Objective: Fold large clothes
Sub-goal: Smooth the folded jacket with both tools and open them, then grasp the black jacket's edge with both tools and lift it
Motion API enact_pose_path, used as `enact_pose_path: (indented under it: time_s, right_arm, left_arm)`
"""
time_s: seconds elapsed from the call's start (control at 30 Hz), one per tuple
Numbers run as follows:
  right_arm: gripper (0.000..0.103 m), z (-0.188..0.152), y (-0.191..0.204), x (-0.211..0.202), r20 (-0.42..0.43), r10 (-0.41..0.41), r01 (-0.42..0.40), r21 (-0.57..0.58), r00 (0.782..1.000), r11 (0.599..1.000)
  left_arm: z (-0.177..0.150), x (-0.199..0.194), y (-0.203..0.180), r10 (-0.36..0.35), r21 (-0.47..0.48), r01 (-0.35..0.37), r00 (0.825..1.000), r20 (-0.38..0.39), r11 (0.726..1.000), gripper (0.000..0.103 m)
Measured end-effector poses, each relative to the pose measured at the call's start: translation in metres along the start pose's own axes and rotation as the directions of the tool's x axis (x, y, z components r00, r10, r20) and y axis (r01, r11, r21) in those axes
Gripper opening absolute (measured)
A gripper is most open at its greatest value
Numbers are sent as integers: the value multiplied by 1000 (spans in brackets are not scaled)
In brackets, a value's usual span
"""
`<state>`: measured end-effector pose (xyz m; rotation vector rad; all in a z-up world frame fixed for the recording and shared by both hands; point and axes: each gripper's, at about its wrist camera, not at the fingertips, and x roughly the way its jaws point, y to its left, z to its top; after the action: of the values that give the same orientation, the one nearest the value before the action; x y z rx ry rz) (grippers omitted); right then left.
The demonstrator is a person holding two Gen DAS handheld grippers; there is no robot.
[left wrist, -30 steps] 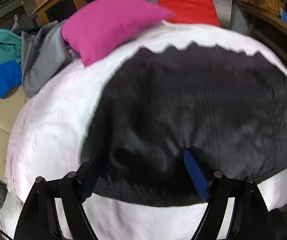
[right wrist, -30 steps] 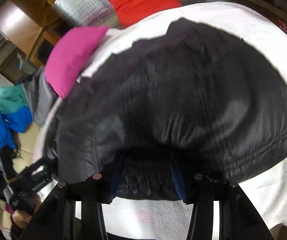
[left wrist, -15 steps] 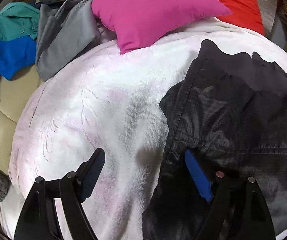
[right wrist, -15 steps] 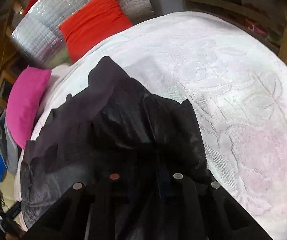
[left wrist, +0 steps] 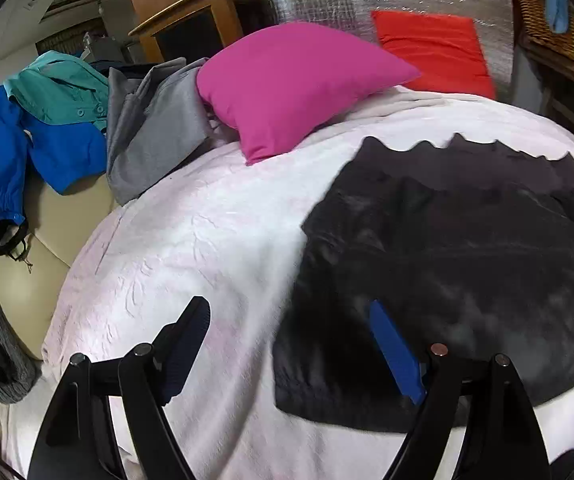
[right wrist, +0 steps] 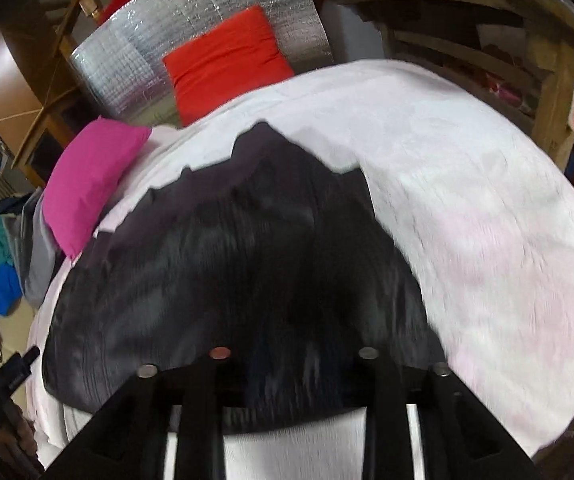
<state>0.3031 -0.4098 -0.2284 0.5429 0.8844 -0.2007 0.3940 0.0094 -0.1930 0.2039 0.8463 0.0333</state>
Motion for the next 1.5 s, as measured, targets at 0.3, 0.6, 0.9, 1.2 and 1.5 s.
enact_pose_path:
  time_s: [0.3, 0.6, 0.9, 1.2, 1.5]
  right_arm:
    - [44, -7, 16, -8, -4, -41, 41, -64, 999, 997]
    - [44, -21, 81, 12, -100, 142, -156, -150, 985, 976]
    - [43, -15, 83, 25, -115, 139, -156, -150, 984, 976]
    - [43, 87, 34, 35, -18, 76, -76, -34, 997, 997]
    - [34, 146, 0, 141, -133, 57, -38, 139, 990, 990]
  left_arm:
    - [-18, -11, -14, -8, 17, 8, 1000, 24, 1000, 84]
    - [-14, -12, -29, -29, 43, 27, 999, 44, 999, 84]
    - [-19, 9, -51, -34, 92, 34, 999, 2, 995, 84]
    - [48, 35, -35, -58, 108, 61, 998, -35, 992, 84]
    - [102, 156, -19, -40, 42, 53, 965, -259, 998, 86]
